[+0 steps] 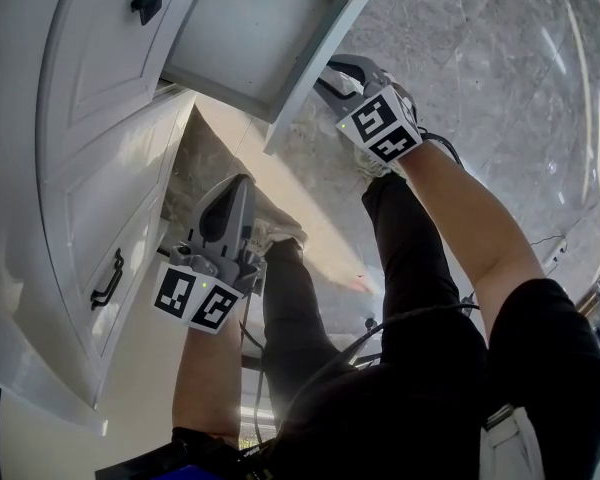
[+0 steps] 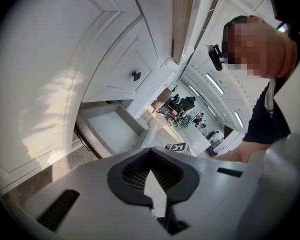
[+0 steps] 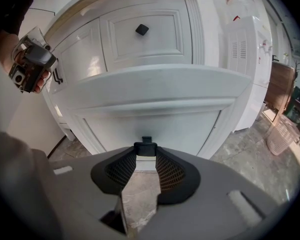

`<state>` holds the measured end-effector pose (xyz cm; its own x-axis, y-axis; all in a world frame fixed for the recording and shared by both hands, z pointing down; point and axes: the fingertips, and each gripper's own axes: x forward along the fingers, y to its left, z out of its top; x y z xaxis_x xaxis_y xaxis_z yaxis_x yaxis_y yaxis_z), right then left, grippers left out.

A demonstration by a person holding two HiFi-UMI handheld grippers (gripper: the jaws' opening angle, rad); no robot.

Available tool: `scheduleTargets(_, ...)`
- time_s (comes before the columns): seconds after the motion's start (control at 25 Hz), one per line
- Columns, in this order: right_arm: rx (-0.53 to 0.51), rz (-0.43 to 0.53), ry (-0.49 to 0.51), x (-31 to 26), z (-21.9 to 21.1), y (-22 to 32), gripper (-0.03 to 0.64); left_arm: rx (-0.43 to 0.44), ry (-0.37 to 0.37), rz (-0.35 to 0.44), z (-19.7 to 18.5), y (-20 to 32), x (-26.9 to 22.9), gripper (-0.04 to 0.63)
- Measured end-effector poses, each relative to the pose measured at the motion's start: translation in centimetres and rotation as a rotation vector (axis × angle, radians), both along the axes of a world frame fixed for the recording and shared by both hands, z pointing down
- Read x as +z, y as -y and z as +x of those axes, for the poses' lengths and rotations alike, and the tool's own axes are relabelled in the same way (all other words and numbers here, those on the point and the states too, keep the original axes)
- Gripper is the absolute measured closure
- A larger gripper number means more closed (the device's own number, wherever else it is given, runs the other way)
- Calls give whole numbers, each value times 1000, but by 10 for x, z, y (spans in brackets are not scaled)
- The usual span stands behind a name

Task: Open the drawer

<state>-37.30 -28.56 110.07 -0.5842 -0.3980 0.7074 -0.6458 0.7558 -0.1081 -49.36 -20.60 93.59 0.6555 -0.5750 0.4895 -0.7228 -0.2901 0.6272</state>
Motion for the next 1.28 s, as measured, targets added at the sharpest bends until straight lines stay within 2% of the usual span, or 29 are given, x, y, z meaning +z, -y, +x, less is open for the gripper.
scheduleTargets(0.92,58,-19,5,-2,13,-10,497,0,-5,6,1,-7,-4,604)
scheduleTargets(1.28,23,6,24,3,14,-8,497,-3,-6,10,-1,-3,-2,604)
